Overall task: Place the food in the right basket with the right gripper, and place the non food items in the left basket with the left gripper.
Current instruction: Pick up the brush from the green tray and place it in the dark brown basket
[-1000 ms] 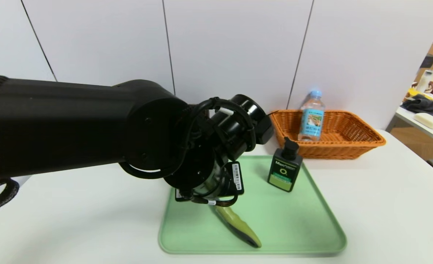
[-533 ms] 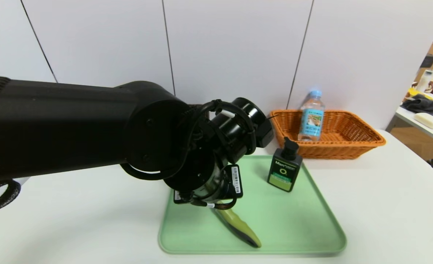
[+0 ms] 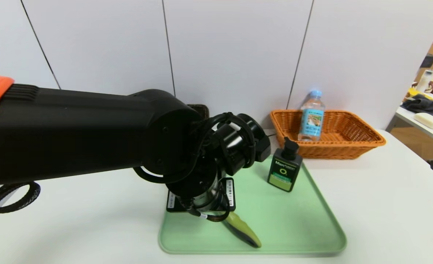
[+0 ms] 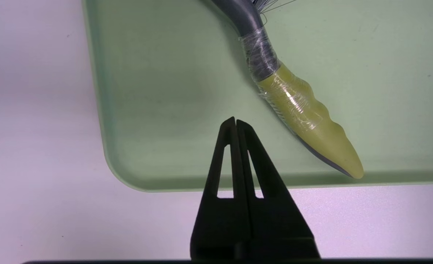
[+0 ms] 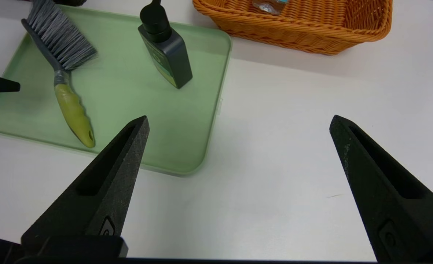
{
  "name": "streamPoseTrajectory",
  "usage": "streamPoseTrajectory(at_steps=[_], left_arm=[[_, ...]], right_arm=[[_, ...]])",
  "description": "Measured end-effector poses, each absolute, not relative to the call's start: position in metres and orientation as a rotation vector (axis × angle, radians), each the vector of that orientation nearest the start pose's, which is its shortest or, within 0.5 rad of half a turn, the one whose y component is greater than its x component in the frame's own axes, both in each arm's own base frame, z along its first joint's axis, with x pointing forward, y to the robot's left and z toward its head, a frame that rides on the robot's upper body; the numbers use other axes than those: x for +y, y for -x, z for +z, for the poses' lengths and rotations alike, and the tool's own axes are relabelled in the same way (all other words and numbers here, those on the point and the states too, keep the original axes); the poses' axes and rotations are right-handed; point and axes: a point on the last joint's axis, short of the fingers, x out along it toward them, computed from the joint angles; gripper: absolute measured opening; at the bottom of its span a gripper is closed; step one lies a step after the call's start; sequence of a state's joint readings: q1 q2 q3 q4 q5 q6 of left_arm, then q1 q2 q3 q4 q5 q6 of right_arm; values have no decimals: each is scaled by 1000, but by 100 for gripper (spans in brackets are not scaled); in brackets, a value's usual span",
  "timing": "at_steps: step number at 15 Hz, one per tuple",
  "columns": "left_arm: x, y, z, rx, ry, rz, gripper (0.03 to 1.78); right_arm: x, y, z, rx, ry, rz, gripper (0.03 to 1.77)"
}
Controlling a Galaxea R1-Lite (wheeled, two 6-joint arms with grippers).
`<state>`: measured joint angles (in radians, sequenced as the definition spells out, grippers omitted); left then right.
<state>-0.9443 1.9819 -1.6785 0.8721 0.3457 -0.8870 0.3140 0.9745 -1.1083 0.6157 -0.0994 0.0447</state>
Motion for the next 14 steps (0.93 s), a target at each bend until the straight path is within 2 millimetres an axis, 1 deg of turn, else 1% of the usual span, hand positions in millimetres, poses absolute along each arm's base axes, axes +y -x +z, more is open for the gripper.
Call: streamPoseTrajectory(at_steps=[14], left_arm=[[-279, -211, 210, 1043, 107, -81, 5]], right_arm=[[24, -82, 297, 484, 57, 200, 170]])
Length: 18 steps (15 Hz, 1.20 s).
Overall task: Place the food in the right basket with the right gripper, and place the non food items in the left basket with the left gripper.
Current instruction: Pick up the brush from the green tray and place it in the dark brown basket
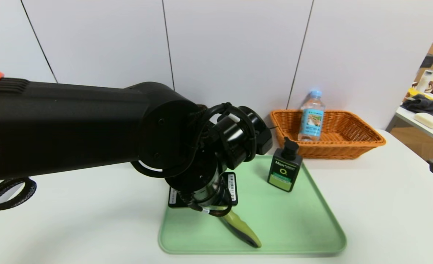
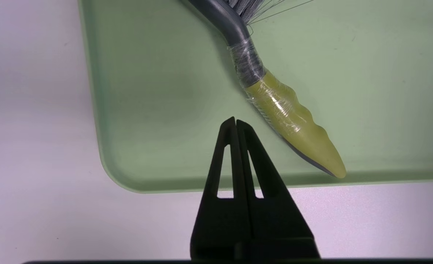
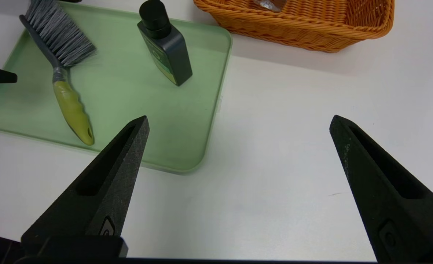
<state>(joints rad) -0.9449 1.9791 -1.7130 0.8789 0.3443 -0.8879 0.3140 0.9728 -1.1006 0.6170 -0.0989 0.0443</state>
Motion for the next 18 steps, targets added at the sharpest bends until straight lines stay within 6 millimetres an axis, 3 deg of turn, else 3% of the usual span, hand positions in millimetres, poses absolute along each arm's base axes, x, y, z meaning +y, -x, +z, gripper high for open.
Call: streamPoseTrajectory(at_steps=[1, 2, 6, 9, 13, 18], left_arm=[[-279, -211, 210, 1045, 103, -80, 5], [-279, -211, 209, 1046, 100, -80, 15], [-279, -211, 208, 1047, 99, -80, 79], [-280, -212, 207, 1047, 99, -80, 108], [-288, -218, 203, 1043, 115, -73, 134], [-308, -232, 194, 1040, 200, -36, 151]], right_arm=[[24, -82, 297, 485, 57, 200, 170], [24, -82, 297, 484, 57, 201, 170], [24, -82, 296, 487, 58, 201, 170], [24, -82, 295, 489, 58, 201, 170], [25, -83, 293, 499, 60, 201, 170], [24, -81, 292, 497, 60, 201, 170]])
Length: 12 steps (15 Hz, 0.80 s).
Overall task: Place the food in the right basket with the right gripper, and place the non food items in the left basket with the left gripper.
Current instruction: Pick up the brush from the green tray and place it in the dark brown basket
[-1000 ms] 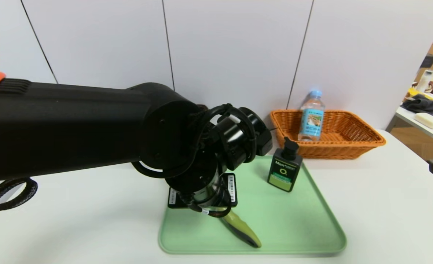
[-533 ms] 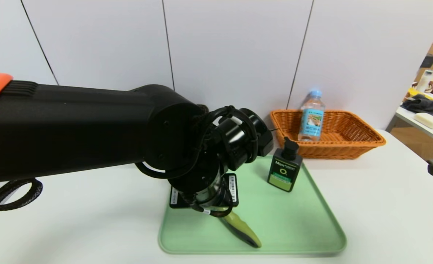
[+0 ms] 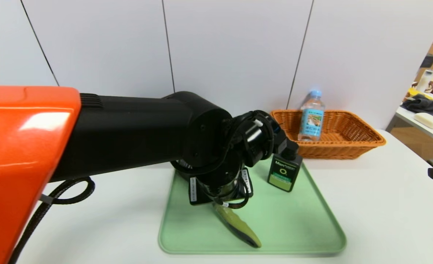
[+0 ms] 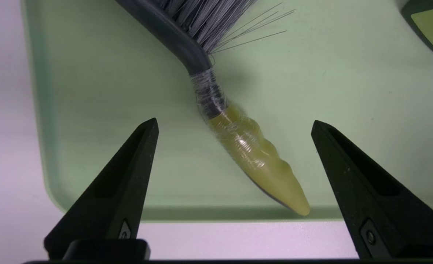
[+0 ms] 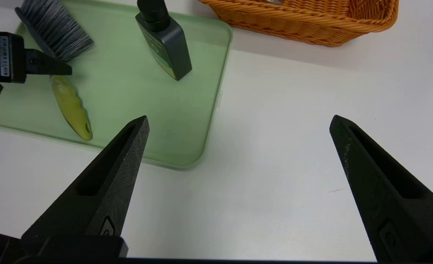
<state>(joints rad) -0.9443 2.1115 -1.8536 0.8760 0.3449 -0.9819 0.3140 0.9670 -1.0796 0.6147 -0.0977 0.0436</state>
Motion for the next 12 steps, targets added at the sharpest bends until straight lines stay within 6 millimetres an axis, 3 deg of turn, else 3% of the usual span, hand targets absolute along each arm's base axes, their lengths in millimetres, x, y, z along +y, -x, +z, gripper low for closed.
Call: streamPoseTrajectory(at_steps=[7, 12], left_arm=[[-314, -252, 169, 1075, 203, 27, 163], [-310, -264, 166, 1069, 234, 58, 166]], right_arm=[[24, -80, 291, 501, 56, 215, 170], [24, -80, 288, 512, 57, 221, 170]])
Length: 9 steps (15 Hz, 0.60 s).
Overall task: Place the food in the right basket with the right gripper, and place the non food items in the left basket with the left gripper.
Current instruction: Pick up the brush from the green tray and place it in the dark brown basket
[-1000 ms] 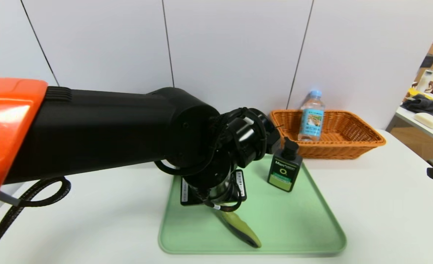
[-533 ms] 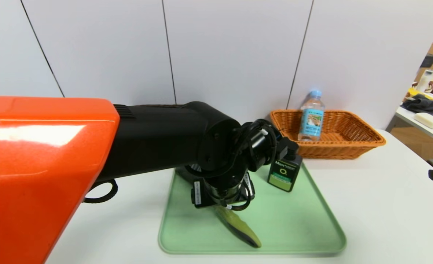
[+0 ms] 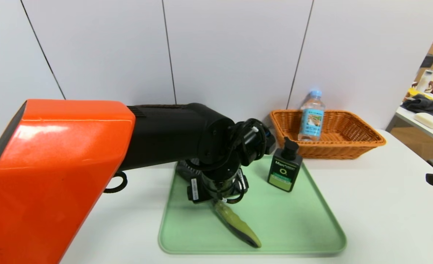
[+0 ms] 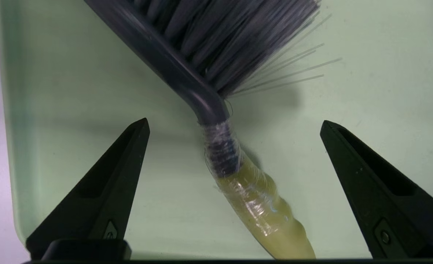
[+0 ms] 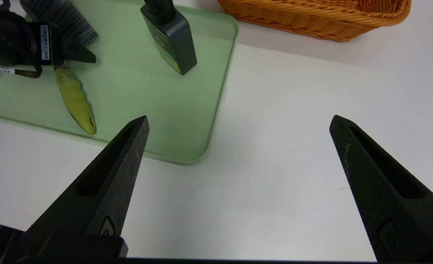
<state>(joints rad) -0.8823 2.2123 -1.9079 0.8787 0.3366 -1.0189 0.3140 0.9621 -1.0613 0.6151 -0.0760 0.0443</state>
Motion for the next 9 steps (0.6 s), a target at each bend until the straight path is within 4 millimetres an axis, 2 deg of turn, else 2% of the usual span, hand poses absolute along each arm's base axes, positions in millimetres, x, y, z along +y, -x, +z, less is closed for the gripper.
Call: streamPoseTrajectory(at_steps=[9], left_arm=[[-305, -280, 160, 1068, 274, 106, 169]], right_arm=[[24, -80, 285, 520, 59, 221, 170]])
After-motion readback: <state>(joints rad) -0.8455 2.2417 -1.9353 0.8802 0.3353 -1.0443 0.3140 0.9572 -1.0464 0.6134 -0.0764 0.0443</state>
